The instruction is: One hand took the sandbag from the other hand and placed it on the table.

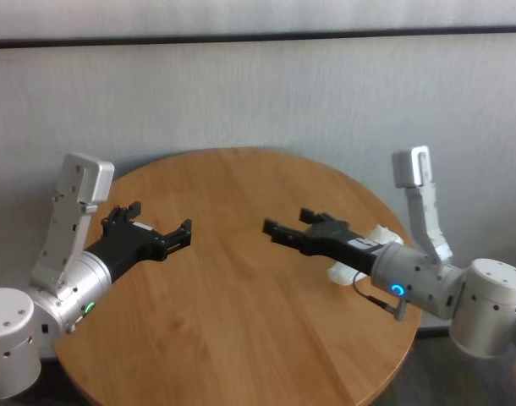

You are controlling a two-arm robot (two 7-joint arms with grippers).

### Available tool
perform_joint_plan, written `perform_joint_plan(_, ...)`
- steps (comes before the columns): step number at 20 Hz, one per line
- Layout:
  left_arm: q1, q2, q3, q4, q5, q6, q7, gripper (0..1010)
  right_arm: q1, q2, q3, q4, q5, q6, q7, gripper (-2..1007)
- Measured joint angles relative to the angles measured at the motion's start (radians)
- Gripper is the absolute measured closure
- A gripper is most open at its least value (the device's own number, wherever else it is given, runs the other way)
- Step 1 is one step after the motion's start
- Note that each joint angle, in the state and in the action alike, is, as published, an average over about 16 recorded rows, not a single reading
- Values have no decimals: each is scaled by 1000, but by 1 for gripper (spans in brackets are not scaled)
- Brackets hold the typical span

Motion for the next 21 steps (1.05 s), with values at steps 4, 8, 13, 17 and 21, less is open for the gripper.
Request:
perform_joint_plan(4, 0, 0, 0, 0, 0, 0, 0, 9, 9, -13, -24, -6, -2, 8, 11, 1)
perform_joint_plan(8, 0, 0, 0, 0, 0, 0, 0, 8, 15, -22, -43, -10, -3, 12, 18, 1)
perform_joint_plan(13, 0, 0, 0, 0, 0, 0, 0, 9, 20, -28, -58, -13, -6, 11, 22, 0)
perform_joint_plan(17, 0, 0, 0, 0, 0, 0, 0, 8, 21, -29, -64, -15, -7, 10, 24, 0)
perform_joint_plan(21, 0, 0, 0, 0, 0, 0, 0, 9, 21, -30, -67, -17, -9, 9, 24, 0)
